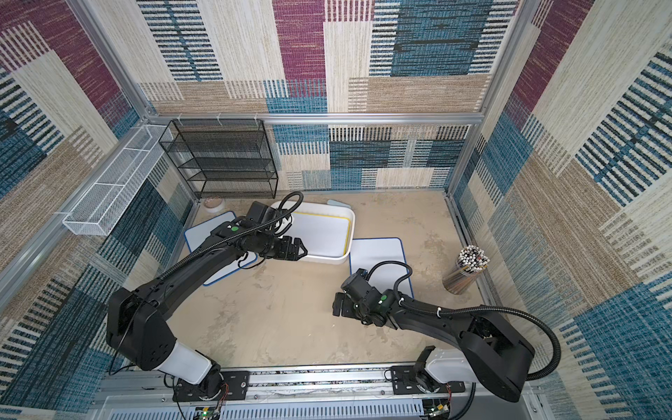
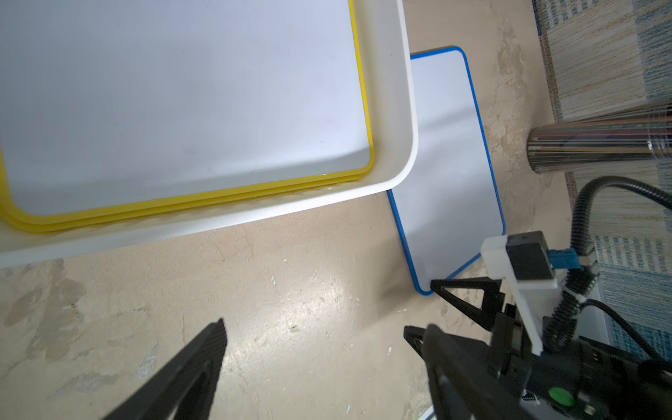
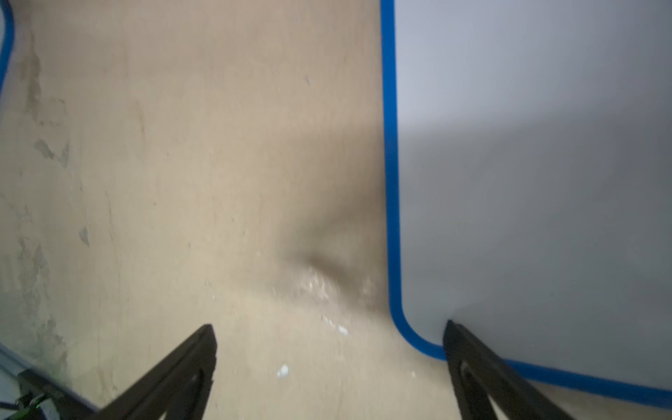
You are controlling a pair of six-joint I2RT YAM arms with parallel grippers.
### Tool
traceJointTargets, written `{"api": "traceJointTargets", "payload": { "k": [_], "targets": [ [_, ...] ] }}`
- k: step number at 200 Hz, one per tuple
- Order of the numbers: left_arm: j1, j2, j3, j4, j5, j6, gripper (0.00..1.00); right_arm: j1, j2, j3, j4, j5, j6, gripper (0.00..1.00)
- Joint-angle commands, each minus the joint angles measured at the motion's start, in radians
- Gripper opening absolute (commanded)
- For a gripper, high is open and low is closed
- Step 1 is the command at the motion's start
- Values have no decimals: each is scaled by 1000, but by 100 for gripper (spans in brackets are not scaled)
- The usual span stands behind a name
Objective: Put the whiteboard into the storage box
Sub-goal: Move the whiteboard to the center of the board, then adjust the storage box at the center of the board.
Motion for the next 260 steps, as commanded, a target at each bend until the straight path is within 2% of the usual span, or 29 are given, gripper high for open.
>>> {"api": "traceJointTargets", "payload": {
  "k": [1, 15, 48, 82, 132, 179, 203, 260],
  "targets": [
    [12, -8, 6, -8, -9, 24, 88, -8, -33, 69, -91, 56, 34, 100],
    [22, -11, 3, -4, -6, 22, 88, -31, -8, 120, -57, 67, 3, 100],
    [37, -14, 3, -4, -5, 20, 88, -86, 118, 212, 100, -3, -74, 100],
    [48, -30, -6, 8, -14, 21, 88, -127, 209, 257, 260, -83, -95, 100],
    [62, -34, -8, 10, -6, 20, 88, -191, 326, 316, 377, -115, -98, 100],
    [64, -34, -8, 10, -4, 19, 88, -272, 386, 391, 402, -73, -152, 100],
    [64, -36, -11, 15, 2, 14, 88, -322, 391, 410, 460, -93, -170, 100],
    [65, -39, -12, 15, 6, 12, 88, -396, 479, 568, 450, -82, -243, 100]
  ]
}}
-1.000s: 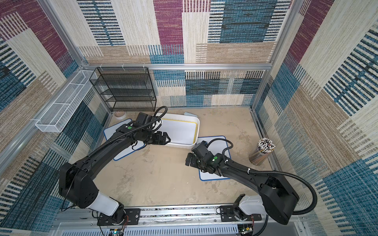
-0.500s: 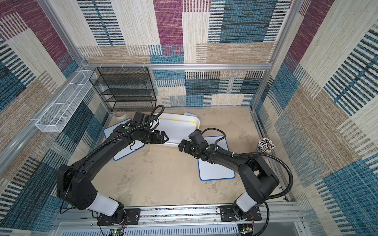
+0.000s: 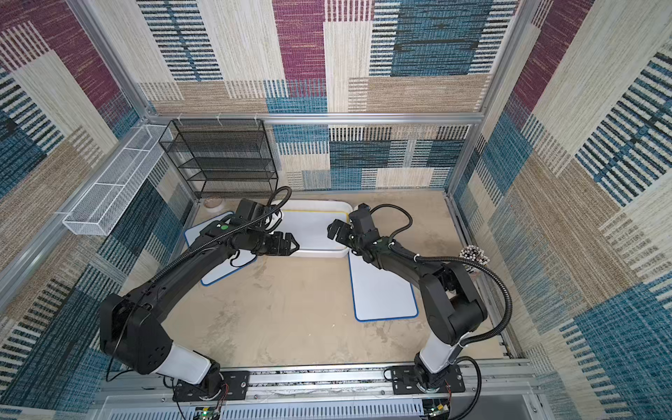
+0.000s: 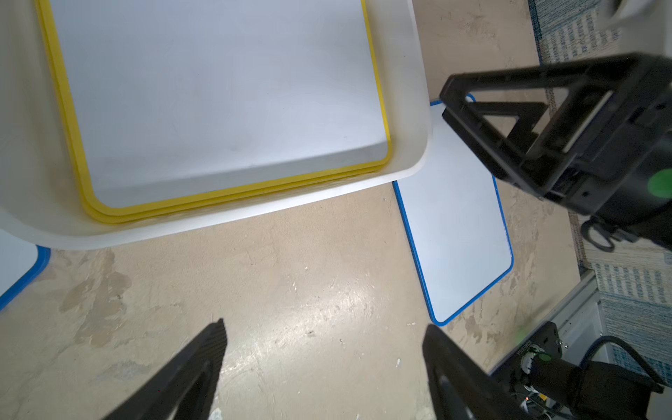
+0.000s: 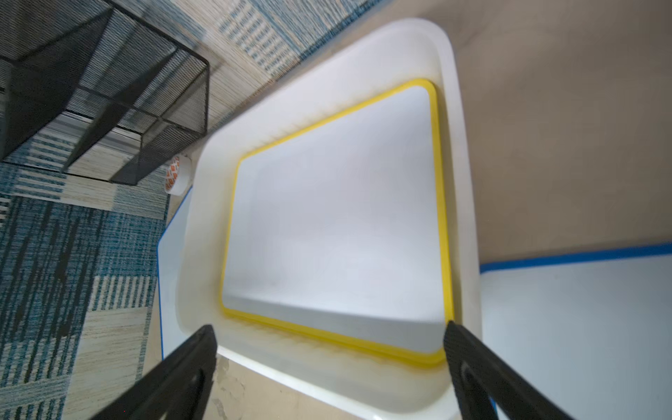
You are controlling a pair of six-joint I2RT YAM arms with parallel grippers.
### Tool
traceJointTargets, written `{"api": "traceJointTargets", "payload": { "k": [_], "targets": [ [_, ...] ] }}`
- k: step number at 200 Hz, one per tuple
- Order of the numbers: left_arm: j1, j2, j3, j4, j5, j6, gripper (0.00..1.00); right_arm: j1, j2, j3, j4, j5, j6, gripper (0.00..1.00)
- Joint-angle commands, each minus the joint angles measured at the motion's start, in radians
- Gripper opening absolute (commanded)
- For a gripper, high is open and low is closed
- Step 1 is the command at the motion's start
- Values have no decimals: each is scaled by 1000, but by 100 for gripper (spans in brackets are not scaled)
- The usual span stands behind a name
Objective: Put the whiteboard into the storage box
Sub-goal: Adjust the storage box at the center of the board, then move the whiteboard to the center of the board.
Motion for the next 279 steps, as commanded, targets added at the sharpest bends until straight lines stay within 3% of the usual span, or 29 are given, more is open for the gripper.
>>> {"api": "traceJointTargets", "payload": {
  "k": [1, 27, 84, 128, 185, 233, 279],
  "targets": [
    [1, -5, -2, 9, 9, 12, 88, -25, 34, 55, 28, 12, -51, 100],
    [0, -3, -2, 9, 12, 7, 88, -31, 10, 63, -38, 79, -69, 100],
    [-52, 4, -15, 19, 1, -33, 87, -47, -159, -106, -238, 257, -52, 100],
    [-196, 30, -48, 52, -67, -122, 87, -157, -260, -282, -241, 215, -39, 100],
    [-382, 120, -47, 107, -196, -368, 87, -287, -341, -449, -208, 181, -46, 100],
    [-504, 301, 67, 141, -326, -555, 88, -349, -307, -493, -166, 144, -52, 100],
    [-550, 477, 192, 155, -394, -653, 88, -373, -298, -513, -158, 133, -61, 100]
  ]
}}
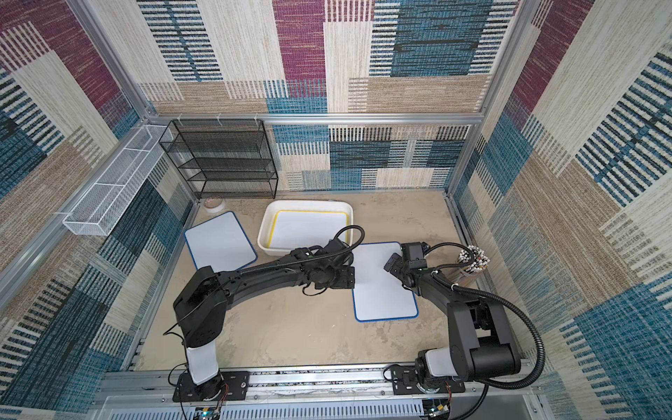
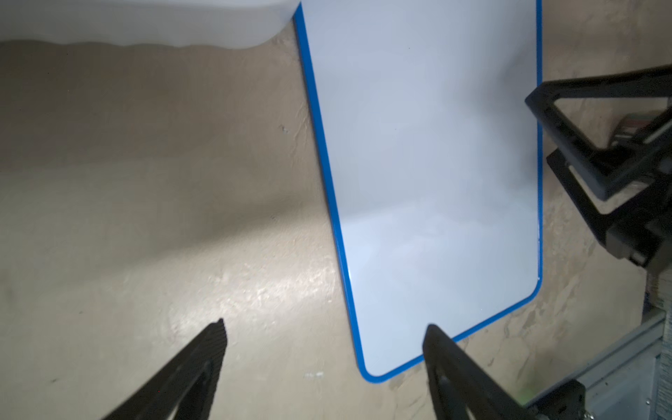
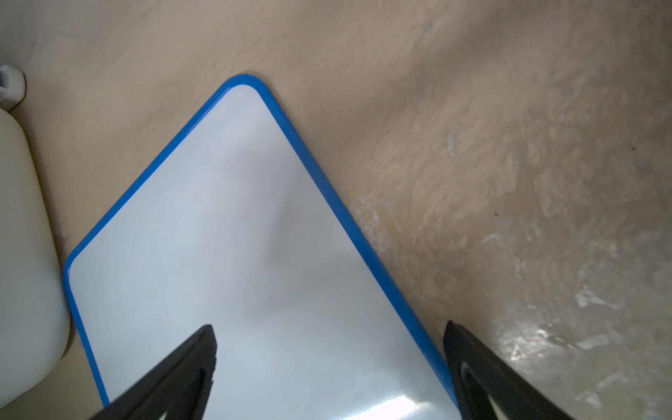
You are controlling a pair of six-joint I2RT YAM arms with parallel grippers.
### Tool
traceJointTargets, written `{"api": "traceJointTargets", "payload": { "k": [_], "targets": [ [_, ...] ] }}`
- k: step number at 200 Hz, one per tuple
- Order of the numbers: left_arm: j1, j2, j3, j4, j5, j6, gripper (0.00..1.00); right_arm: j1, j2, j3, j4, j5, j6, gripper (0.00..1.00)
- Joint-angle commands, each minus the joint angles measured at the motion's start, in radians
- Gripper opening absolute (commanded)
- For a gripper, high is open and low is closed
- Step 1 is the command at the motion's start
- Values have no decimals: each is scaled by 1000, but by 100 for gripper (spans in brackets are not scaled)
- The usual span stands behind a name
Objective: Put the whiteboard into the storage box
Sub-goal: Move the whiteboard to the center of the board.
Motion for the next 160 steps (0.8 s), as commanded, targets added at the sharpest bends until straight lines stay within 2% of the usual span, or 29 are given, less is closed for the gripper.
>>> {"api": "traceJointTargets", "payload": {
  "k": [1, 44, 88, 160],
  "targets": [
    [-9, 62, 50, 16, -66, -87, 88, -6, 4, -8, 33, -17, -6, 100],
    [-12, 159, 133, 12, -69, -98, 88, -7, 14, -22, 46, -68, -7, 100],
    [-14, 230, 192, -1, -70, -96, 87, -6, -40, -75, 47, -124, -3, 100],
    [-21, 293, 222, 8, -24, -109, 87, -6, -42, -140, 46, -252, -12, 100]
  ]
}}
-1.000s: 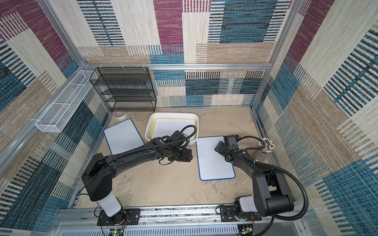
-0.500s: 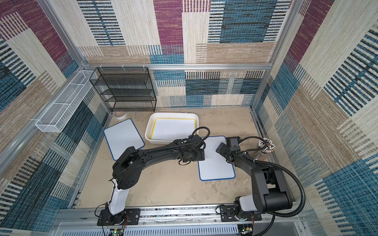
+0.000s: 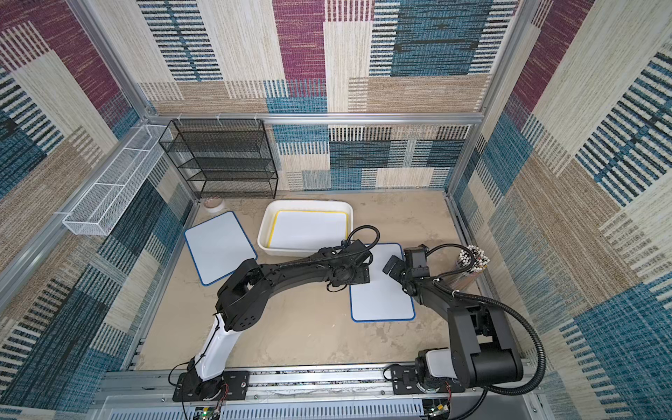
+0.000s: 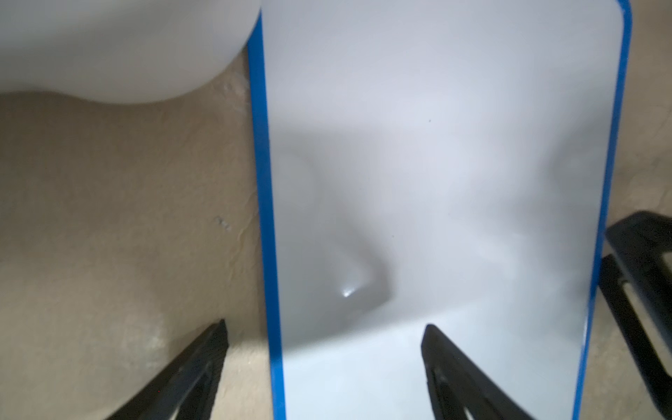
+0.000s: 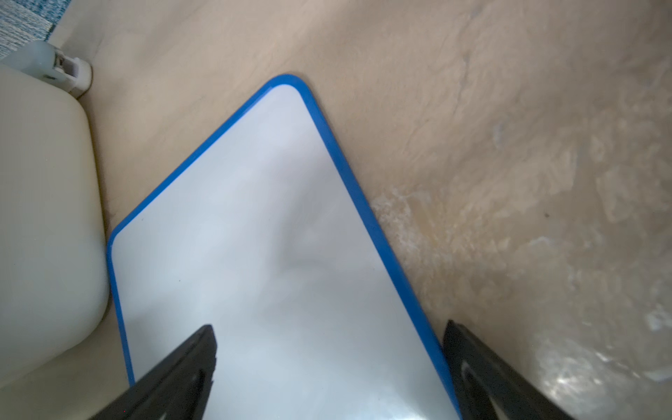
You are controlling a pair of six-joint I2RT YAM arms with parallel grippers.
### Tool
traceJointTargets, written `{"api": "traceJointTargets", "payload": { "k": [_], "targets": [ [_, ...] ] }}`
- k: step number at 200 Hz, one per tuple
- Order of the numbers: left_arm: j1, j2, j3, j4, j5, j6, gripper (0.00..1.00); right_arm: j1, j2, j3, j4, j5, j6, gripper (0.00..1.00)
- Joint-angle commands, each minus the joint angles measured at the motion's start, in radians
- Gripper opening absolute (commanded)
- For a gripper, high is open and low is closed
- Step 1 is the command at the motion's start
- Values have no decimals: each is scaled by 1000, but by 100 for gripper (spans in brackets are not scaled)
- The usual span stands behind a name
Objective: Put the whiteboard into the storage box
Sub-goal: Move the whiteboard to the center of the board.
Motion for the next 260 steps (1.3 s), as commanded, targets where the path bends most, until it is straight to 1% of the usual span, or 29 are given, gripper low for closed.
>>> {"api": "traceJointTargets", "payload": {
  "k": [1, 34, 62, 83, 110, 169, 196, 221, 260],
  "targets": [
    [-6, 17, -8, -13, 42, -14, 87, 2, -5, -31, -116, -149, 21, 100],
    [-6, 21, -23, -13, 94, 25, 86, 9, -70, -68, -140, -201, 43, 100],
    [-6, 8, -72, 8, 151, 44, 86, 39, -146, -98, -164, -219, 70, 100],
    [-7, -22, -143, 47, 183, 38, 85, 85, -174, -98, -192, -202, 84, 100],
    [-10, -70, -235, 94, 214, 18, 84, 150, -168, -98, -201, -191, 113, 100],
    [-23, -238, -442, 141, 222, 2, 84, 271, -173, -120, -209, -169, 176, 100],
    [-27, -289, -513, 162, 227, -10, 84, 301, -187, -125, -226, -160, 180, 100],
    [-30, -298, -529, 175, 237, -9, 84, 306, -178, -122, -229, -149, 170, 100],
    [-31, -245, -486, 180, 259, 4, 84, 306, -146, -98, -233, -123, 161, 100]
  ]
}}
